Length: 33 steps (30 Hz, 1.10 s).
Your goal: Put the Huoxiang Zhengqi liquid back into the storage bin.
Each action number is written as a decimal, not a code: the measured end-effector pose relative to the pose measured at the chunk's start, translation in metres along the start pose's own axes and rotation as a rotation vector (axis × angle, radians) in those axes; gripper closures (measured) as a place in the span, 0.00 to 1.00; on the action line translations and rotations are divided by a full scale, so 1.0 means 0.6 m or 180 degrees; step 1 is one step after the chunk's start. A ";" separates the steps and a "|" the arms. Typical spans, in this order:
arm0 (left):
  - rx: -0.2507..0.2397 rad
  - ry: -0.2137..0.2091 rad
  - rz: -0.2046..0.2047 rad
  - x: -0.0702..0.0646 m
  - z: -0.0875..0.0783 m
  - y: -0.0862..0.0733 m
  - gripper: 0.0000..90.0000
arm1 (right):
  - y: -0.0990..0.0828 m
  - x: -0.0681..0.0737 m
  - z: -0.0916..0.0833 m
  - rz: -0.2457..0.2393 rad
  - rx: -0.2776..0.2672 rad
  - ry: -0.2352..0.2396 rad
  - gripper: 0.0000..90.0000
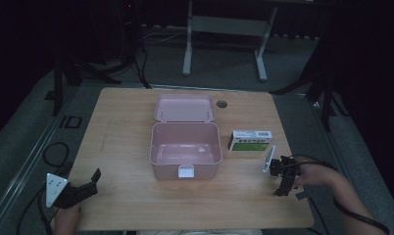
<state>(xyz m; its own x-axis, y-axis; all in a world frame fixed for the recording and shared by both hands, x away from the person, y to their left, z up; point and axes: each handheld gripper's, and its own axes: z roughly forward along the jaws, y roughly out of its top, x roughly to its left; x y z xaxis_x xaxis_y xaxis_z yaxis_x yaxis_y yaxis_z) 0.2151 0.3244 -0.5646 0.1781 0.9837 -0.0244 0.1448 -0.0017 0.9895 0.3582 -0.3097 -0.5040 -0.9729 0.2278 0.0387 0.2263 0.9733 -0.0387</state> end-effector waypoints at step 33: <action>0.0013 -0.0022 -0.0010 0.000 0.000 0.000 0.00 | 0.038 -0.030 -0.108 -0.0195 -0.0164 -0.0270 0.14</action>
<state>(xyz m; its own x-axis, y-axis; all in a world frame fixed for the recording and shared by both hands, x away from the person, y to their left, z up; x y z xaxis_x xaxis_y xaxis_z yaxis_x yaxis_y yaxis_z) 0.2154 0.3244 -0.5645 0.1845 0.9824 -0.0284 0.1493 0.0005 0.9888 0.3841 -0.2896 -0.4407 -0.9850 0.1667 -0.0453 0.1663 0.9860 0.0126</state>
